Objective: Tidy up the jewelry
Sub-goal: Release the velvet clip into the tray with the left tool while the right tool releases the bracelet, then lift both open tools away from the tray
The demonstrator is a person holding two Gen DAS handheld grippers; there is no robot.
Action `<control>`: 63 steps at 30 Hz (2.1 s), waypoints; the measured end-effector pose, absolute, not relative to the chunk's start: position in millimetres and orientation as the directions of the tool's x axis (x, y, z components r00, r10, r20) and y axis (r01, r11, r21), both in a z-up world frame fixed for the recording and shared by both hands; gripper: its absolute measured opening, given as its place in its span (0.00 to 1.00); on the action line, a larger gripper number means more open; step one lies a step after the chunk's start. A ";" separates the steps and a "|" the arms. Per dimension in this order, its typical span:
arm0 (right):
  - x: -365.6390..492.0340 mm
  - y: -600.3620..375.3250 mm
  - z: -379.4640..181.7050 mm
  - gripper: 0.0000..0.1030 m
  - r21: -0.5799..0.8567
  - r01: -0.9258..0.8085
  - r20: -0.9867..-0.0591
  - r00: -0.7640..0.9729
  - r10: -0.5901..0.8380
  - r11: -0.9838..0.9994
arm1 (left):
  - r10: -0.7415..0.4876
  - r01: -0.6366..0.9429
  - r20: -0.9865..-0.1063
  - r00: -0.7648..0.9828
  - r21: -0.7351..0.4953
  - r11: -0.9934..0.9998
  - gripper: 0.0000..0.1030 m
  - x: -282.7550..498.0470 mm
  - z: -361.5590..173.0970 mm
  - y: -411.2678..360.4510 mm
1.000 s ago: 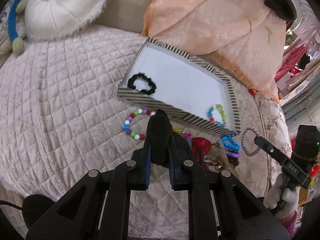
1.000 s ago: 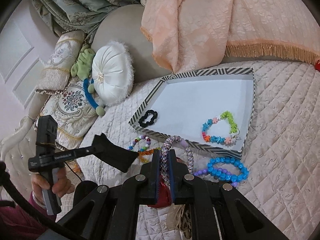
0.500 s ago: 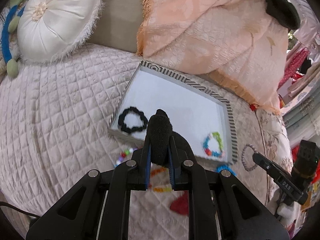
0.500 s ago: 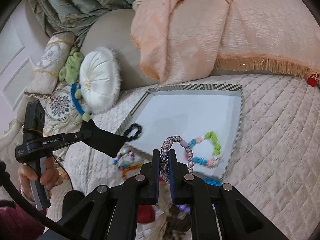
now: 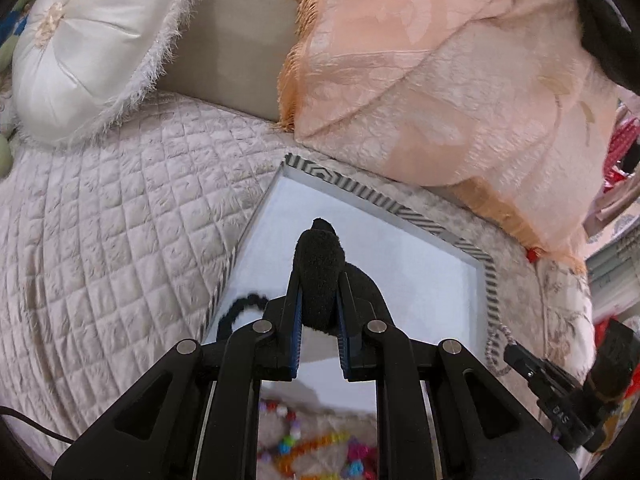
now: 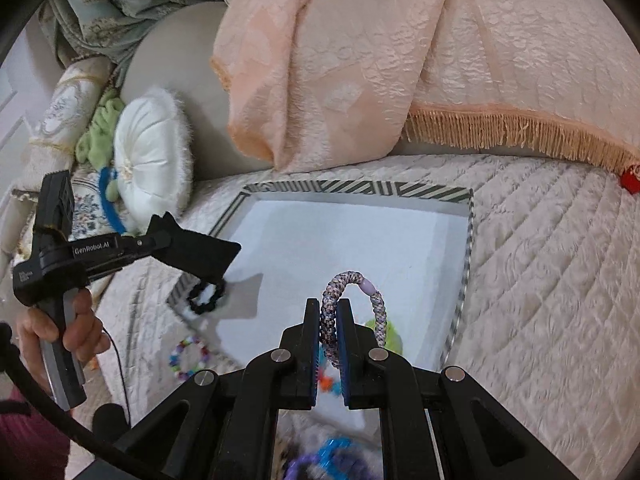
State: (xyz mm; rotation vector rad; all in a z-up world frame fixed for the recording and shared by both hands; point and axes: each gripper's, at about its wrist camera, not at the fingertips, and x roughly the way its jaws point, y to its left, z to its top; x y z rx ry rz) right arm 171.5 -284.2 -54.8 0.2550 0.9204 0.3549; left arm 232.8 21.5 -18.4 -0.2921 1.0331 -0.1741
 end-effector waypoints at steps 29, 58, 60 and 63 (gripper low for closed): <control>180.2 -302.6 -86.0 0.25 0.351 -0.109 -0.775 0.523 0.354 0.930 | -0.148 -0.052 -0.869 0.472 -0.196 0.979 0.46 234.3 -51.3 26.7; 60.0 -269.4 -39.3 0.37 0.330 -0.084 -0.752 0.579 0.316 0.940 | -0.077 0.034 -0.797 0.599 -0.071 0.997 0.46 97.9 7.3 -1.8; 51.4 -267.9 -37.8 0.38 0.329 -0.084 -0.750 0.582 0.315 0.940 | -0.079 0.041 -0.797 0.599 -0.068 0.997 0.46 88.5 8.3 -4.7; 40.7 -266.5 -36.2 0.38 0.329 -0.081 -0.746 0.588 0.312 0.941 | -0.087 0.055 -0.796 0.600 -0.068 0.996 0.46 75.2 9.5 -9.6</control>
